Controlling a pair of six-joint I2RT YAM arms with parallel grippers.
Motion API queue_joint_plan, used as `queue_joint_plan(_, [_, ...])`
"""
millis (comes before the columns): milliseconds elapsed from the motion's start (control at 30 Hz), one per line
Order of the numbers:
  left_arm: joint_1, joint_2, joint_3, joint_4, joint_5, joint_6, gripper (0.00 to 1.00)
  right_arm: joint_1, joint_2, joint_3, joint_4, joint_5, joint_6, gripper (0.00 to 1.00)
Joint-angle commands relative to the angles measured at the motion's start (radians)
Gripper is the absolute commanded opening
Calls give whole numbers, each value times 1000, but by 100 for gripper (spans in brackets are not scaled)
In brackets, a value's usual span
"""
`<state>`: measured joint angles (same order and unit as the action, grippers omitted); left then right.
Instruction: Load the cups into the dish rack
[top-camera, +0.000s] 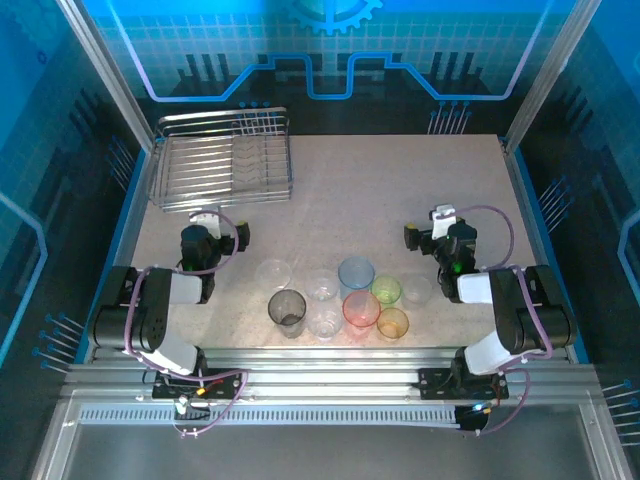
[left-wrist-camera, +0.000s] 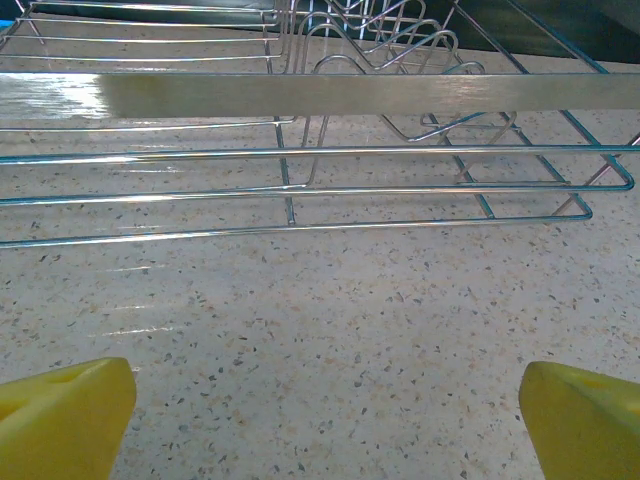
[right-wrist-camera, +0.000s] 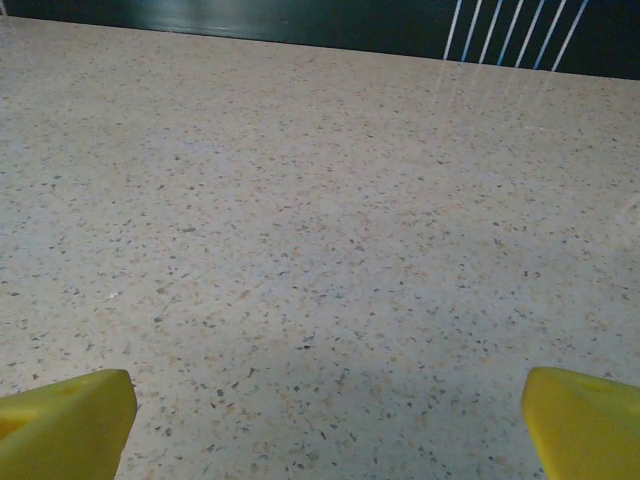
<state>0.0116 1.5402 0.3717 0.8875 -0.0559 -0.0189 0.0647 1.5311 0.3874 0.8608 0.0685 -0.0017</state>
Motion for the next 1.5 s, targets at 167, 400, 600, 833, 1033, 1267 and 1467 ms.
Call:
queue_joint_plan(167, [-5,1,20,4,11,15,99,-5,5,18,10,-25,-14,100])
queue_joint_plan(400, [-5,1,21,2,13,17,99,-10,4,17,10,-29,-7,100])
queue_joint_plan(600, [-5,1,20,3,11,17,99,-19,4,15,13,-45,-2,100])
queue_joint_plan(833, [-5,2,21,-1,12,16,99,-27,2,10,21,-64,3,100])
queue_joint_plan(1033, [-89,-145,68,-189,-104,85,99,66,-238,64,-247,219,-6,100])
queue_joint_plan(1267, [-129,-493,175,-549,-380,-56,99,71,-414,417,-836,157,334,100])
queue_joint_plan(1467, [-130,-663,340,-931,-430,-84,99,102,-229,778,-1153,-55,527,93])
